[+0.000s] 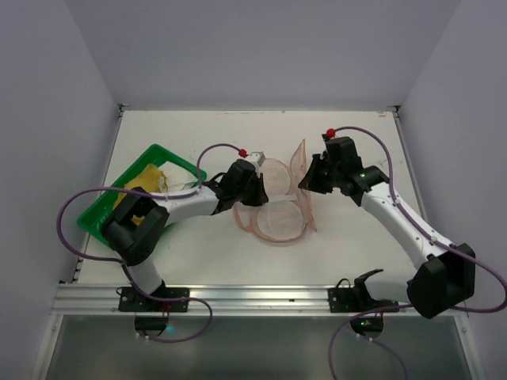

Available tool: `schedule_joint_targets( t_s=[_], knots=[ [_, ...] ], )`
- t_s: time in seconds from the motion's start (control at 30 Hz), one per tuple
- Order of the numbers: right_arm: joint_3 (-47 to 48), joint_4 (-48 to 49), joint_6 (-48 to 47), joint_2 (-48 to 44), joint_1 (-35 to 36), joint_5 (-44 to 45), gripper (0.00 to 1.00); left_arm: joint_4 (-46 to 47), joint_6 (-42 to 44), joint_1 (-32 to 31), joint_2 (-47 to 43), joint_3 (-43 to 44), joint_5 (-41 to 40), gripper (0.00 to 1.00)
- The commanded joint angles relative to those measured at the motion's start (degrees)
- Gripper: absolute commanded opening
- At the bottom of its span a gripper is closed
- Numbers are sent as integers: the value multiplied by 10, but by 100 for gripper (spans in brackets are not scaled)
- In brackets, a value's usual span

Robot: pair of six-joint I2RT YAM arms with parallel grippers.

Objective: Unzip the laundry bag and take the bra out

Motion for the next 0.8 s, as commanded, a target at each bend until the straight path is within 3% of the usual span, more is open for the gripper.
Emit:
schedule_joint_targets(
  t_s=[0.0, 0.1, 0.37, 0.53, 0.77],
  knots=[
    [4, 60, 20, 28, 26, -95, 0, -6, -9, 7, -78, -22, -55, 14],
    [6, 81, 30, 58, 44, -113, 0, -57, -11, 26, -139, -57, -107, 32],
    [17, 140, 42, 141, 94, -145, 0, -107, -29, 83, -240, -174, -137, 45],
    [7, 198, 81, 207, 122, -139, 0, -109, -37, 88, -268, -194, -134, 55],
    [-9, 268, 106, 268, 150, -146, 5, -136, -32, 89, -326, -183, -182, 81]
  ],
)
